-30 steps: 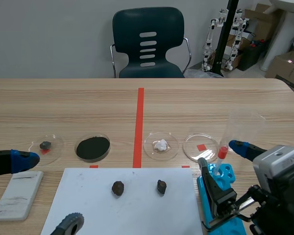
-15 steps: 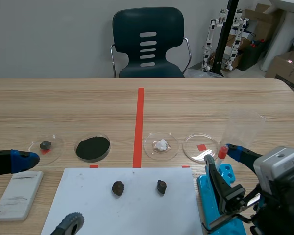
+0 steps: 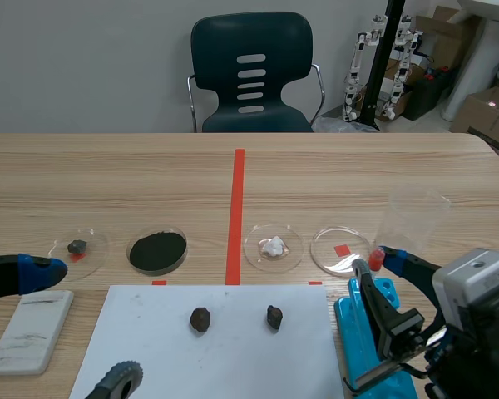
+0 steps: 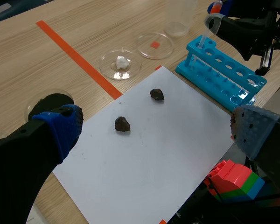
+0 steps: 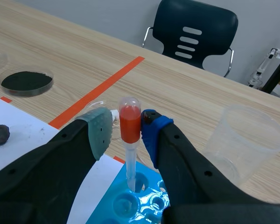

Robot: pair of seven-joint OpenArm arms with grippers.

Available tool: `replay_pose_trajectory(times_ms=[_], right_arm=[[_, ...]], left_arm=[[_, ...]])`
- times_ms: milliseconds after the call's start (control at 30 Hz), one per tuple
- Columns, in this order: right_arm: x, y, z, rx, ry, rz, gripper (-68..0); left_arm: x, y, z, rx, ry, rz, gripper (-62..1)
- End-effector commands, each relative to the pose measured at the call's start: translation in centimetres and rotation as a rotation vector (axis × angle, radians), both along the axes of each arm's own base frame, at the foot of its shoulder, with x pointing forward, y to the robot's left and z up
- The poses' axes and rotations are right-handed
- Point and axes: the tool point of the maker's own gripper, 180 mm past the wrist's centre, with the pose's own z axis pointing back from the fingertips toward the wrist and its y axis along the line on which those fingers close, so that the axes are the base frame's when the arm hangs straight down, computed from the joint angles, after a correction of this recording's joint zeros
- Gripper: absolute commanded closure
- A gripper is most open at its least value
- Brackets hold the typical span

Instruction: Pick up the dropper by the top with the right hand

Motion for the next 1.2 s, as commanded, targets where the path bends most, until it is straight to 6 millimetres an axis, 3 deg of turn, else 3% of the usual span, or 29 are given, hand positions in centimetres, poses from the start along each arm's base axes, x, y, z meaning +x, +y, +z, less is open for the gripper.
replay_pose_trajectory(times_ms=[0, 533, 1167], right_arm=[[0.01, -0.28, 0.36, 0.003, -0.014, 0.002, -16.4], [0.02, -0.29, 0.29, 0.001, -0.011, 0.002, -7.8], [0.12, -0.69, 0.34, 0.029, -0.002, -0.022, -7.7]], left_arm=[[-0.08, -0.35, 0.56, -0.03, -0.006, 0.003, -62.3], [-0.08, -0.35, 0.56, -0.03, -0.006, 0.003, -62.3], [-0.08, -0.35, 0.56, -0.03, -0.006, 0.003, -62.3]])
